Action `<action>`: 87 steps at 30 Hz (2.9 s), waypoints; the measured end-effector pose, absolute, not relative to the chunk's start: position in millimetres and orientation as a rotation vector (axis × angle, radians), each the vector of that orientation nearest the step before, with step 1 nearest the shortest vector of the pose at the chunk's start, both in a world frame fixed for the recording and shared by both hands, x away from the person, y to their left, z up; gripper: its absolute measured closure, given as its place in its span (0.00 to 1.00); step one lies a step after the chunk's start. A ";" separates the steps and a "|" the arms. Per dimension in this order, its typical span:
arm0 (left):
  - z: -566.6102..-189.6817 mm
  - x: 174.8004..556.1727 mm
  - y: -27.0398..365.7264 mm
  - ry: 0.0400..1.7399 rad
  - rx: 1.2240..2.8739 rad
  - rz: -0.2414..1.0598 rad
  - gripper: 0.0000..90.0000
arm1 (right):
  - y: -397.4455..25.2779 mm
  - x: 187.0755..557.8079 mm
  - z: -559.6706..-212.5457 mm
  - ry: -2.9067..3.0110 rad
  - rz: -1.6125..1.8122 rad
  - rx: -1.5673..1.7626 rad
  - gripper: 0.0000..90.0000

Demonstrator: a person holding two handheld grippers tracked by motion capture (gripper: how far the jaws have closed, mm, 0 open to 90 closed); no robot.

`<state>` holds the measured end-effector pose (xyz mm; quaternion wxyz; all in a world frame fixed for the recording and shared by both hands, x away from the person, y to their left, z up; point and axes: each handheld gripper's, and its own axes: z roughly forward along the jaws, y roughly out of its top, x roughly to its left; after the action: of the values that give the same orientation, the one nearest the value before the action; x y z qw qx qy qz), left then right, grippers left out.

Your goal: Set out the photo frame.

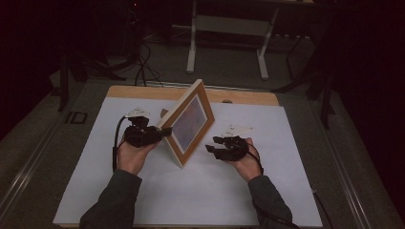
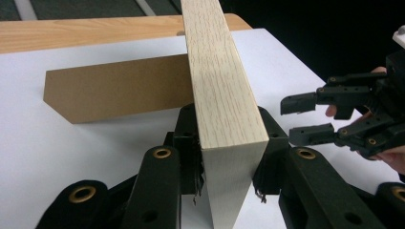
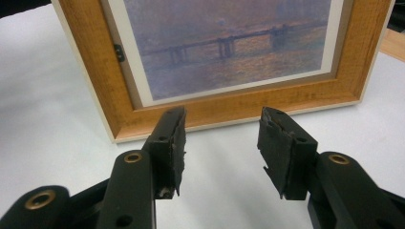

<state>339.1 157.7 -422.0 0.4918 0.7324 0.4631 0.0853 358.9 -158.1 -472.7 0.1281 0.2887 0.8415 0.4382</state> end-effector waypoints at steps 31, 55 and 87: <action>-422.3 341.6 186.0 0.983 1.849 0.054 0.79 | -158.2 363.2 -460.8 2.391 1.269 0.837 0.57; -422.1 336.5 192.1 0.856 1.903 -0.012 0.79 | -165.2 372.7 -445.4 2.341 1.266 0.871 0.52; -421.0 334.8 197.0 0.841 1.792 0.108 0.80 | -173.6 402.6 -421.3 2.269 1.291 0.948 0.51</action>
<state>334.8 197.0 -421.0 0.5477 0.7562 0.3551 0.0457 402.6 -173.6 -421.3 0.1811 0.3355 0.8036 0.4570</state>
